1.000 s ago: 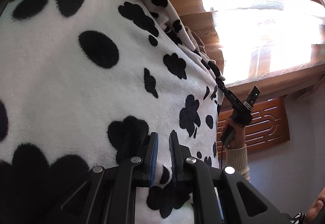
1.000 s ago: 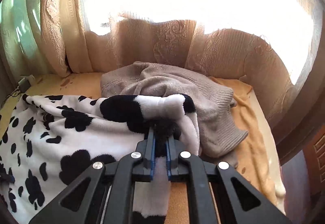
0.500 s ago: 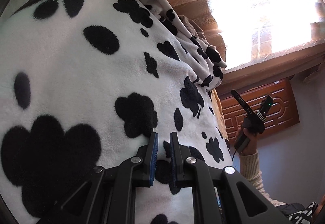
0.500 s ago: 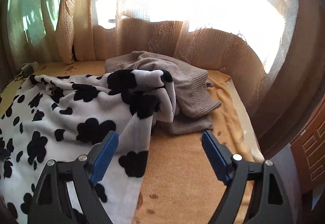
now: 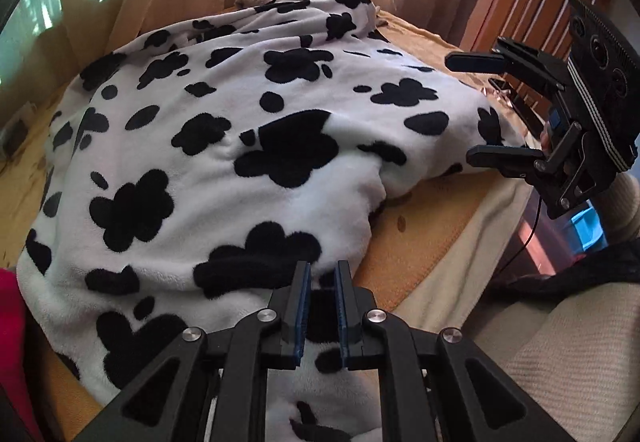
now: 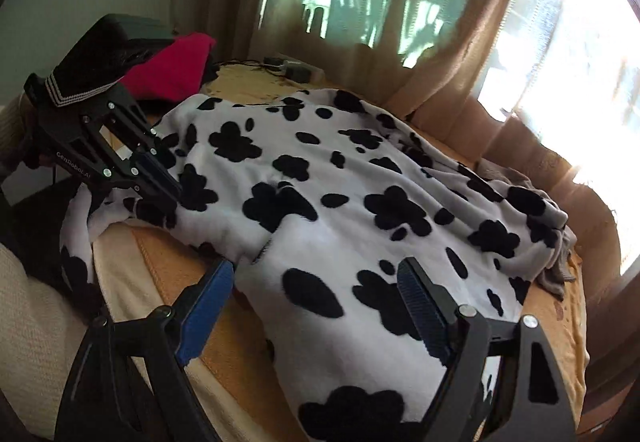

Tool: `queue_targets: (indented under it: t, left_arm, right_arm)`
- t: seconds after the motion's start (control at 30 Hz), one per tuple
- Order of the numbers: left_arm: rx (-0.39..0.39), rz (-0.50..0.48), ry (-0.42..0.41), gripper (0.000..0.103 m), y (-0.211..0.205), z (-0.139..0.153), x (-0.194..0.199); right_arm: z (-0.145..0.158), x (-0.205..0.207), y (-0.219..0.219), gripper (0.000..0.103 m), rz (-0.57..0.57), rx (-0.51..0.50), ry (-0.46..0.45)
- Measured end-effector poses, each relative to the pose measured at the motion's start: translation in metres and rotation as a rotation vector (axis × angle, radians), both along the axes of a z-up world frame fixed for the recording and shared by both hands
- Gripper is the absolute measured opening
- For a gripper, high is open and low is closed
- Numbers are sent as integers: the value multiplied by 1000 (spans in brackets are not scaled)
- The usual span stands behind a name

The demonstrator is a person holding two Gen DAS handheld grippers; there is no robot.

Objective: Fold clothes
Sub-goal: 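Grasp the fleece edge with the right gripper while the left gripper holds the fleece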

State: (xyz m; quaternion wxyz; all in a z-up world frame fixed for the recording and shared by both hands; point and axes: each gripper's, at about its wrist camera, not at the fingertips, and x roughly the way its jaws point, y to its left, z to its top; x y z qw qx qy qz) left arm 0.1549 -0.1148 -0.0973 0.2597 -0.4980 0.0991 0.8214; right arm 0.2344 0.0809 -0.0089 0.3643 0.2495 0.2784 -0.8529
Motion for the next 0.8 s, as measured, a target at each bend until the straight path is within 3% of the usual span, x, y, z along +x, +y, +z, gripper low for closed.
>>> queue_targets:
  t: [0.13, 0.3, 0.43, 0.6, 0.67, 0.73, 0.8]
  left_arm:
    - [-17, 25, -20, 13, -8, -6, 12]
    - [56, 108, -57, 13, -34, -13, 12]
    - [108, 117, -60, 13, -44, -16, 15]
    - [143, 112, -55, 13, -50, -14, 17]
    - [162, 117, -55, 13, -53, -11, 17]
    - [180, 127, -44, 13, -57, -6, 16]
    - [197, 144, -5, 13, -60, 7, 14]
  right_arm:
    - [-19, 24, -37, 87, 144, 94, 59]
    - [-33, 17, -61, 86, 205, 128, 28]
    - [-44, 3, -77, 82, 229, 155, -33]
    - [-53, 1, -97, 63, 269, 208, -29]
    - [-54, 0, -105, 50, 269, 217, -32]
    - [-55, 0, -114, 18, 266, 217, -65]
    - [-52, 2, -118, 12, 256, 198, -94]
